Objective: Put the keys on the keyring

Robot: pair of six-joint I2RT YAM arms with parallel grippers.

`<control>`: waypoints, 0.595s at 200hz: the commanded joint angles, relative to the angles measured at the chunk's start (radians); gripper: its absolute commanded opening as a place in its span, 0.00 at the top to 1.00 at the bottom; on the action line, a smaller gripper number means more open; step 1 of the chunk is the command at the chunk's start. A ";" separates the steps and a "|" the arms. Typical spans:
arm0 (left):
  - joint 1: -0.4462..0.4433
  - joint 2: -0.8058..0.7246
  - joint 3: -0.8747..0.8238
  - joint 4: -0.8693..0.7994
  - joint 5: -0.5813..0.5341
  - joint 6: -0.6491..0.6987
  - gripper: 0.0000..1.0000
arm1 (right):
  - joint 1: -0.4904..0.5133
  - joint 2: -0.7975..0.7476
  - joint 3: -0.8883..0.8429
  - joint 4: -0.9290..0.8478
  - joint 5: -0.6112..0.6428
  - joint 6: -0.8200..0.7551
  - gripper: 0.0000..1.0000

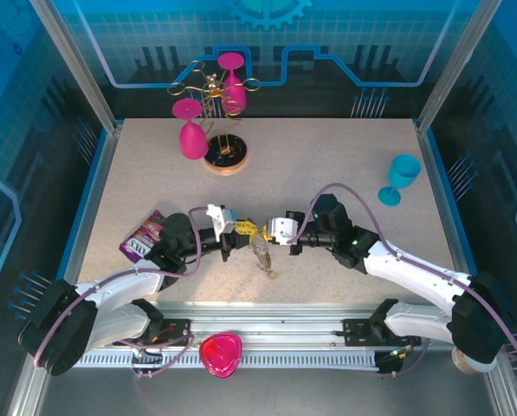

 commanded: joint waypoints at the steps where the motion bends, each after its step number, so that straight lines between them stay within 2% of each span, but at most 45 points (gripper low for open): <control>1: 0.008 -0.017 0.038 0.059 -0.064 -0.002 1.00 | 0.033 -0.002 -0.017 -0.049 0.006 -0.036 0.91; 26: 0.007 -0.021 0.039 0.036 -0.027 0.040 1.00 | 0.000 -0.039 -0.015 -0.059 -0.008 0.039 0.80; 54: 0.007 -0.031 0.041 -0.008 0.019 0.117 1.00 | -0.087 -0.080 0.008 -0.073 -0.152 0.184 0.73; 83: 0.007 -0.026 0.045 -0.009 0.057 0.162 1.00 | -0.125 -0.074 0.037 -0.084 -0.275 0.270 0.72; 119: 0.007 -0.011 0.045 0.027 0.092 0.163 1.00 | -0.124 -0.022 0.057 -0.060 -0.326 0.318 0.72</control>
